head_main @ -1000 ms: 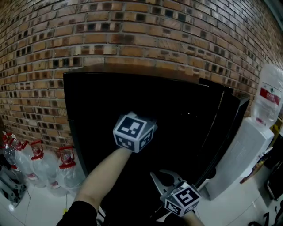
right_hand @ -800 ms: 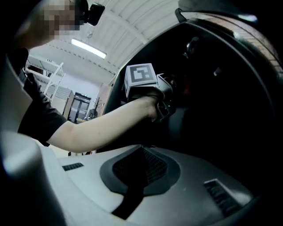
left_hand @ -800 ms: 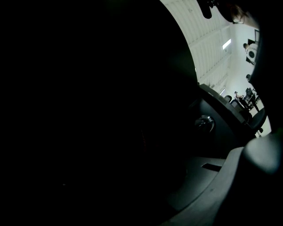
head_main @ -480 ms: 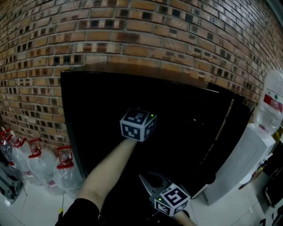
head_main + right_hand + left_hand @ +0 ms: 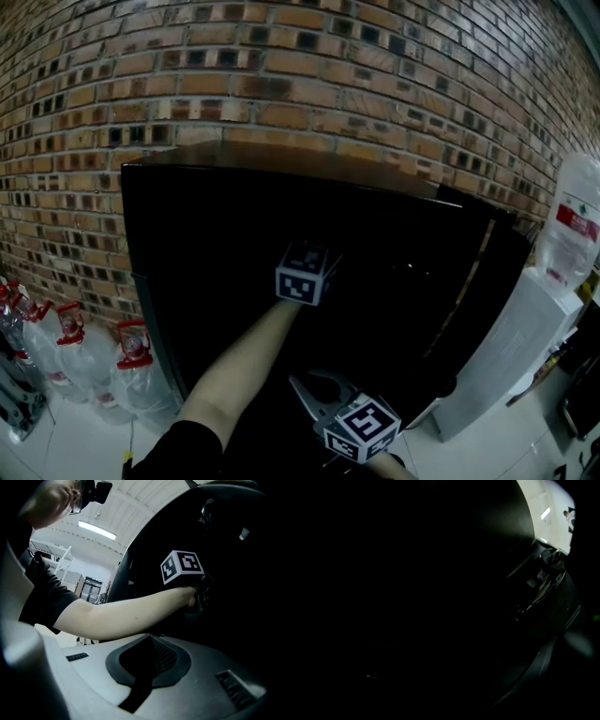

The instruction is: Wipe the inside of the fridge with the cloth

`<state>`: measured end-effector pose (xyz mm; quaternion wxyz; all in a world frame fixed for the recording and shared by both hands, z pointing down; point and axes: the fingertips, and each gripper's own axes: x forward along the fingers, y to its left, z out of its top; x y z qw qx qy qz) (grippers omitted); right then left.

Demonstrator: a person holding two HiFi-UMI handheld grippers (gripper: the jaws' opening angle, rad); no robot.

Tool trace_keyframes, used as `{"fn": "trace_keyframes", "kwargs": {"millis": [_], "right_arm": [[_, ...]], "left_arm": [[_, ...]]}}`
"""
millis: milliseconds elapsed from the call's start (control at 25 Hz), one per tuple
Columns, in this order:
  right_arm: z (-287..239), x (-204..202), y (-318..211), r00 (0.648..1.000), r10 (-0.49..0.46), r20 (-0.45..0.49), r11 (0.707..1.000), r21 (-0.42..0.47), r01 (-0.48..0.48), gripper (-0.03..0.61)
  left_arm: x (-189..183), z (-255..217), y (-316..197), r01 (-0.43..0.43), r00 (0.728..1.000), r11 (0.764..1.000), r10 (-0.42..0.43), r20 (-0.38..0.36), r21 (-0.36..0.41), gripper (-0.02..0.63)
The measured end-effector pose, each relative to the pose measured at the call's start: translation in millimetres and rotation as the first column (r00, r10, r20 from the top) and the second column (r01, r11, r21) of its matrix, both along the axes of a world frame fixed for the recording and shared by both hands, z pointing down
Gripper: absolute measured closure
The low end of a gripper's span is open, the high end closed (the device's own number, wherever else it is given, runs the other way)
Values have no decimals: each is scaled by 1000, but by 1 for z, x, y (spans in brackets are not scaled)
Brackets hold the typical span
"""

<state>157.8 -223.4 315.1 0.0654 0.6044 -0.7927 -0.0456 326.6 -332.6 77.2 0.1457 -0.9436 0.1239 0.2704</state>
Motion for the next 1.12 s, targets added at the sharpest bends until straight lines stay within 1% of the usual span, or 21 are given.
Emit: {"fn": "trace_keyframes", "kwargs": {"millis": [240, 320, 400, 480, 520, 640, 720, 800, 920, 1000, 1120], "right_arm": [[6, 2, 1, 1000, -11, 3, 1000, 10, 11, 574], [6, 6, -2, 1000, -9, 9, 1000, 11, 9, 574], [8, 9, -4, 1000, -4, 17, 1000, 8, 4, 574], [8, 10, -3, 1000, -7, 18, 1000, 13, 7, 574], [8, 10, -2, 1000, -9, 19, 1000, 17, 9, 574], [5, 9, 1, 1000, -12, 21, 1000, 27, 12, 574], [3, 10, 3, 1000, -3, 21, 1000, 30, 2, 574], [2, 10, 6, 1000, 12, 26, 1000, 22, -12, 574], [4, 6, 10, 1000, 10, 19, 1000, 19, -10, 574], [5, 5, 15, 1000, 11, 15, 1000, 25, -11, 574], [1, 6, 24, 1000, 23, 21, 999, 30, -23, 574]], "left_arm": [[17, 8, -5, 9, 1000, 1000, -8, 26, -15, 560], [23, 5, -5, 17, 999, 1000, -17, 39, 2, 560], [31, 4, -1, 29, 997, 999, -31, 66, 30, 560], [37, 3, 2, 53, 995, 997, -57, 79, 51, 560], [39, 2, 1, 68, 994, 997, -72, 78, 45, 560], [38, 1, -14, 114, 991, 993, -113, 72, -14, 560], [34, 2, -24, 142, 988, 989, -139, 68, -43, 560], [26, 3, -31, 173, 983, 983, -169, 64, -54, 558], [8, 12, -40, 210, 977, 974, -205, 62, -87, 560], [-10, 22, -40, 191, 981, 973, -187, 46, -130, 560], [-35, 40, -20, 112, 994, 981, -112, 5, -157, 560]]}}
